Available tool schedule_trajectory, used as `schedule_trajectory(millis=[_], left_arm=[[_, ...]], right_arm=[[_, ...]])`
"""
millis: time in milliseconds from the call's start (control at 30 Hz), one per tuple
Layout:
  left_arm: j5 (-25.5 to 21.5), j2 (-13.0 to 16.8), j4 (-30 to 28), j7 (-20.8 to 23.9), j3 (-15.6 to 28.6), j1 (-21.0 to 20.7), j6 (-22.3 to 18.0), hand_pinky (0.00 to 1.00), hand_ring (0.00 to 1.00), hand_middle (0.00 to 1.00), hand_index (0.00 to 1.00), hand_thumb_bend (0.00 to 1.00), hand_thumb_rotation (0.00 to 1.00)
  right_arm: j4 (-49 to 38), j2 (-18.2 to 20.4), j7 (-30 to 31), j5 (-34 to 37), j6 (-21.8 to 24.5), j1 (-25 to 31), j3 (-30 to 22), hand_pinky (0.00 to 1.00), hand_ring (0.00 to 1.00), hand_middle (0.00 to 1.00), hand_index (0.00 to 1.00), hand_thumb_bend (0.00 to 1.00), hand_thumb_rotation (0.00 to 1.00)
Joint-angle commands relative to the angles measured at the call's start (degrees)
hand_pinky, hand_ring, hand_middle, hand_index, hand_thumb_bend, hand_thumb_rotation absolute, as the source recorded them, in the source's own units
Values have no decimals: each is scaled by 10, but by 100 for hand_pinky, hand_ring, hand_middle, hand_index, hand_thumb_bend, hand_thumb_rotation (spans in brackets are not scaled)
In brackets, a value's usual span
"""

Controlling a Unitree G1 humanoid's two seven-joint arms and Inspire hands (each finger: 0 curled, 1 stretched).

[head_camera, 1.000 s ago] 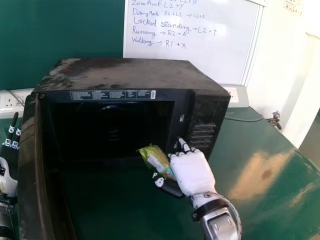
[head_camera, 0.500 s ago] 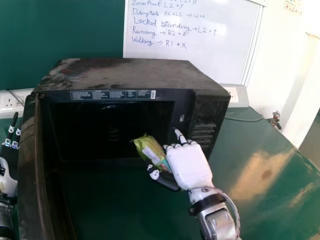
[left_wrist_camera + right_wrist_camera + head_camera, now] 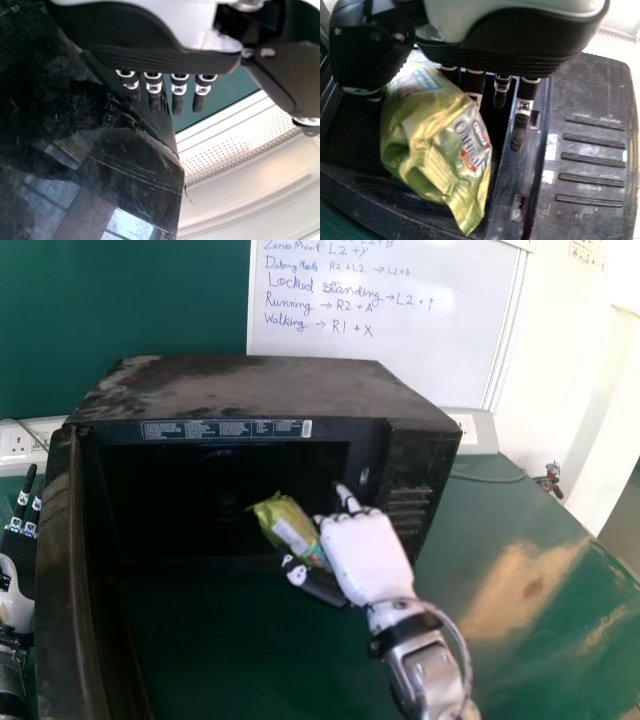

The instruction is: Put biscuit inside oven

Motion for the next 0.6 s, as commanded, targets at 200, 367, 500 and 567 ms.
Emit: schedule_trajectory(millis=[200,367,500,567], left_arm=[[-4,-32,25,-1,5,30,18,0,30,72,99,19,100],[-1,-33,25,-11,4,30,12,0,32,73,100,16,100],[-2,-34,23,-9,4,30,12,0,31,73,100,16,100],[-2,-31,29,-16,4,29,13,0,31,74,100,16,100]], right_arm=[[29,16,-15,6,-7,-43,16,60,54,47,53,53,0],[50,23,-19,18,-10,-59,20,60,54,47,53,52,0],[72,29,-31,19,-9,-73,24,59,53,47,53,53,0],[84,32,-38,20,-8,-81,26,58,52,47,52,53,0]])
